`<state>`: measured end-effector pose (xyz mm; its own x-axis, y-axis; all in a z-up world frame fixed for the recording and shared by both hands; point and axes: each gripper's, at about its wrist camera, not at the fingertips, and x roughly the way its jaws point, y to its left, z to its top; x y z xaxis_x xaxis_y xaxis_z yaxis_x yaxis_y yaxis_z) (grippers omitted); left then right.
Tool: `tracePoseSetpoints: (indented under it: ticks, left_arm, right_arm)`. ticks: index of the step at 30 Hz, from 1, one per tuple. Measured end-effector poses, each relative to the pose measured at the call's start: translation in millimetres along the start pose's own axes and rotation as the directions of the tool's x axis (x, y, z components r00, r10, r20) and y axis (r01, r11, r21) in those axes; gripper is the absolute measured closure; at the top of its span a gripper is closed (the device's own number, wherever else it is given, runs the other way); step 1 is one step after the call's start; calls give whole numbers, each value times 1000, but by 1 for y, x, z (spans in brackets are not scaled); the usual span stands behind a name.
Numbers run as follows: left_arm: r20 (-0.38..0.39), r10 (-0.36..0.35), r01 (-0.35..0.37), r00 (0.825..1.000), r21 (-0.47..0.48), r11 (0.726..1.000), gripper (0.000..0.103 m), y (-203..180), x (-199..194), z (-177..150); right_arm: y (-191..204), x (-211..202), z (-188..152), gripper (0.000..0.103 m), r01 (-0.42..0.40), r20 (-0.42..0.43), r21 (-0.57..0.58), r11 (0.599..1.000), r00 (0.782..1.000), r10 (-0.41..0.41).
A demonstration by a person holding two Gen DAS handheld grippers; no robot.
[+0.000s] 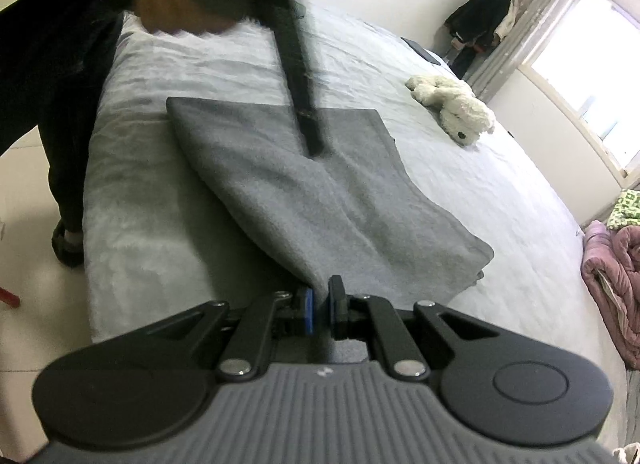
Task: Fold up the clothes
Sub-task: 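Grasp the grey shirt edge with both grippers and lift it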
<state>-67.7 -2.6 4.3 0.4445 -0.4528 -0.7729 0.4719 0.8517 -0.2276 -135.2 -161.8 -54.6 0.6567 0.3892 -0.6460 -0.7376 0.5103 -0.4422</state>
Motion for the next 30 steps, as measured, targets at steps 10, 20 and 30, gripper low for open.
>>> tracePoseSetpoints:
  ticks: [10,20,30]
  left_arm:
    - [34,-36,22,999,336,942,43,-37,-34,-52]
    - [144,253,-286,957,636,717,38,-89,12,-84]
    - [162,340,-362,927,631,686,69,-65,4,-86]
  right_arm:
    - [-14,-4,1,96,-12,33,83,996,999,10]
    - [-31,-14,2,96,-10,59,130,991,998,2]
    - [-36,-16,-2,96,6,62,149,989,998,-15]
